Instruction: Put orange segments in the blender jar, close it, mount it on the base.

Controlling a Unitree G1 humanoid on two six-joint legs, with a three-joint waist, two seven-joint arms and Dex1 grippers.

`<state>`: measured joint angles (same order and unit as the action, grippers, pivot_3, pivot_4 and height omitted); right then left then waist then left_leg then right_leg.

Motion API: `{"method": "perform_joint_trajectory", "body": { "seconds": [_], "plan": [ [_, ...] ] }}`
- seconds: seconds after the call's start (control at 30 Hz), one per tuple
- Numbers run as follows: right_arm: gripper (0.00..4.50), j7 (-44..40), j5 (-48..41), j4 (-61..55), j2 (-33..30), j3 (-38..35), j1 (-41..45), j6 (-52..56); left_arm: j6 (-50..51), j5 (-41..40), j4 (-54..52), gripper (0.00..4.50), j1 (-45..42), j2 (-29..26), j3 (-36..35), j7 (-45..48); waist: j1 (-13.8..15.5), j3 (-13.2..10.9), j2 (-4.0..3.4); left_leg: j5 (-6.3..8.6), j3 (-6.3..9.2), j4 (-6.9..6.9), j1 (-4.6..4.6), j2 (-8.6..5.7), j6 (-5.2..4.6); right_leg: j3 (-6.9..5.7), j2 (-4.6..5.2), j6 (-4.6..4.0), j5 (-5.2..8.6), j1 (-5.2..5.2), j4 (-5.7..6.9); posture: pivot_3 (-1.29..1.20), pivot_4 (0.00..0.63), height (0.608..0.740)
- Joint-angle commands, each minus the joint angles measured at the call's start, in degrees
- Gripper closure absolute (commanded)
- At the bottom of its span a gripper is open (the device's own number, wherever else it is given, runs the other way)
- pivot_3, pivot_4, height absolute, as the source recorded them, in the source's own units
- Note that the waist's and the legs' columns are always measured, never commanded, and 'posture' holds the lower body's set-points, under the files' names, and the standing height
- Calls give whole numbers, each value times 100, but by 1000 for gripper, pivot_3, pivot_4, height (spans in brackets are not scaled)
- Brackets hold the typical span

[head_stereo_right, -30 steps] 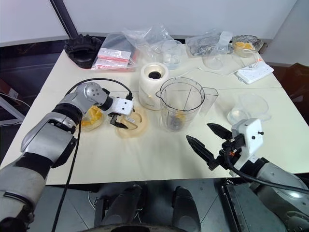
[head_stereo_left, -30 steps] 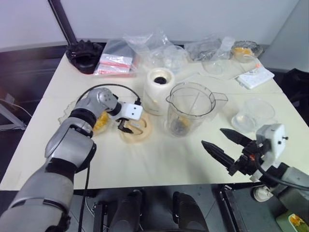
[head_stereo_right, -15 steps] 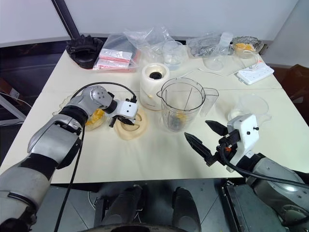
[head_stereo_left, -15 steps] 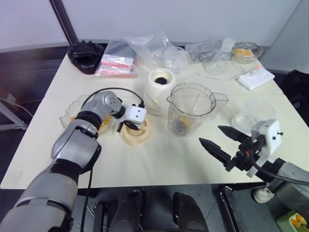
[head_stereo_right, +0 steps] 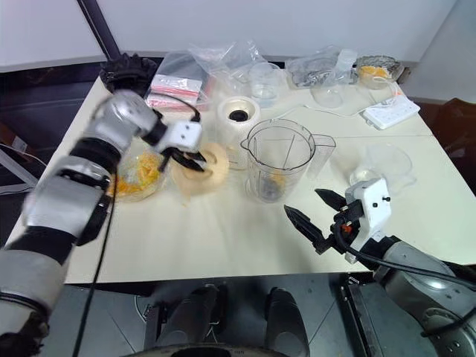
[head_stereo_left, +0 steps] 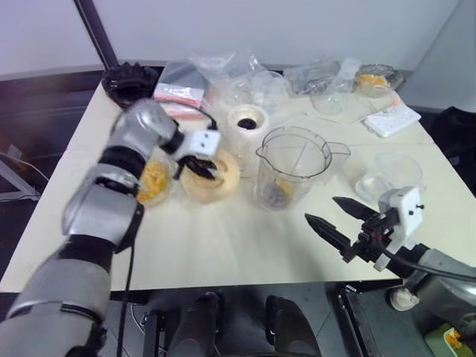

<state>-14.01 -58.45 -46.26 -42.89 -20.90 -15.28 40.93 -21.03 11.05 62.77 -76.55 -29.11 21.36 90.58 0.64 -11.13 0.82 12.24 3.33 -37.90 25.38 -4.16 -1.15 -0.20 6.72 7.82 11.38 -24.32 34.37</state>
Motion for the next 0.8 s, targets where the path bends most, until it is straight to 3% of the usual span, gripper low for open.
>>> {"method": "perform_joint_trajectory", "body": {
  "seconds": [0.03,0.13,0.37,0.53,0.8],
  "plan": [
    [0,-150,151,-12,32,-122,-25,-125,422,-952,-857,4264,-518,-509,248,192,7,-1,-1,0,0,0,0,1,0,0,0,0,0,-1,0,0,150,740],
    [0,-268,233,20,-9,-208,-58,-116,777,-1230,-803,4264,-1160,-685,278,192,24,-2,1,0,2,0,2,1,0,0,-2,-1,1,-2,0,0,150,740],
    [0,-391,371,128,41,-89,130,-89,2017,-1680,-61,4264,-2583,53,-225,192,143,-5,5,9,-6,-13,4,-2,-15,-2,-1,1,6,9,-8,0,150,740],
    [0,-155,531,270,282,-66,460,-169,2117,-1462,483,4264,-2793,1140,-494,7,169,-5,8,8,-4,-19,3,-1,-17,-3,-3,5,5,10,2,0,150,740],
    [0,-106,556,-138,318,-387,135,-128,2017,-717,931,4264,-2616,2102,-266,-430,154,-6,6,17,-16,-15,8,-1,-31,2,-2,19,10,-6,10,0,150,740]
  ]
}}
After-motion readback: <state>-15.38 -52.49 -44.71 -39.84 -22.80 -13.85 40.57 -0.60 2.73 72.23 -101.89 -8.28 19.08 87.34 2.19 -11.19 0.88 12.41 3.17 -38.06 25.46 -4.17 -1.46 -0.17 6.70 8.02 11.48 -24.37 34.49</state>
